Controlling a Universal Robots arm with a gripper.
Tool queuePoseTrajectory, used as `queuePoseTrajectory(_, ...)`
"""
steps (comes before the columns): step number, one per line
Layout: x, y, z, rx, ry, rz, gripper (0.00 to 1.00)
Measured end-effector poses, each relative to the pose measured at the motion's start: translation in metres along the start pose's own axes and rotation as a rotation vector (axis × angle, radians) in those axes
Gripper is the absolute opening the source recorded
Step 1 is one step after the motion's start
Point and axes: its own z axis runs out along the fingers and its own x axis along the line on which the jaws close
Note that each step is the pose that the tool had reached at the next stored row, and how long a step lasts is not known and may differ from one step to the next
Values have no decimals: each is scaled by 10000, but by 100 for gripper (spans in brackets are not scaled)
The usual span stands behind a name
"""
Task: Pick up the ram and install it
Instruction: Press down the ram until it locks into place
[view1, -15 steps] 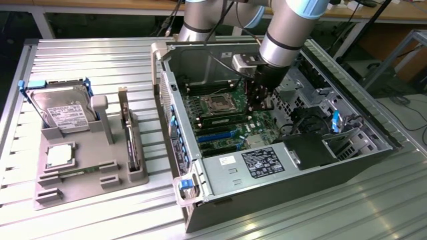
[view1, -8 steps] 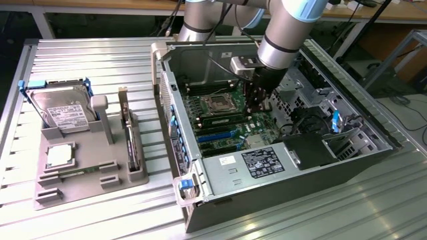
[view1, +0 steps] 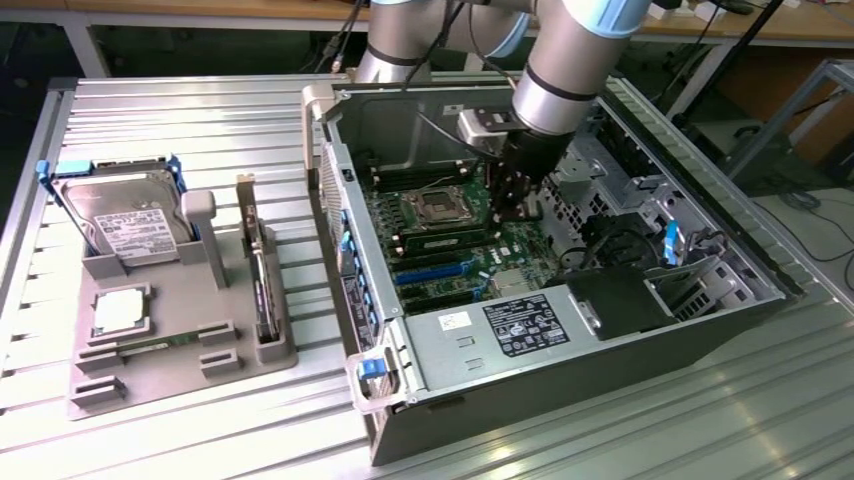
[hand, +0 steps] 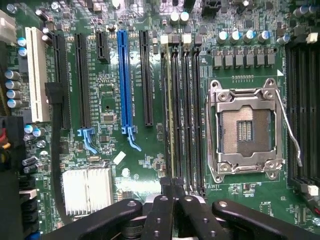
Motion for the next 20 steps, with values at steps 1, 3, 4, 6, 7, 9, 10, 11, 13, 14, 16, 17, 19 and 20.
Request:
queuePoseTrajectory(1,2,54,-8,12,15,0,11)
queuePoseTrajectory(3,10,187,-14,30,31,0,11)
queuePoseTrajectory(4,13,251,-15,37,40,0,11)
queuePoseTrajectory(6,16,328,-15,45,51,-1,11)
queuePoseTrajectory(7,20,394,-16,48,66,1,11)
queuePoseTrajectory(9,28,552,-13,56,92,2,11)
queuePoseTrajectory(10,31,614,-12,59,107,1,11)
queuePoseTrajectory(11,33,647,-11,59,118,2,11)
queuePoseTrajectory(13,38,751,-9,63,152,2,11)
queuePoseTrajectory(14,41,816,-7,64,173,4,11)
queuePoseTrajectory(16,47,923,-4,70,208,4,11)
queuePoseTrajectory(17,48,954,-3,72,217,5,11)
queuePoseTrajectory(19,52,1037,-1,82,239,4,11)
queuePoseTrajectory(20,43,1067,1,91,258,6,11)
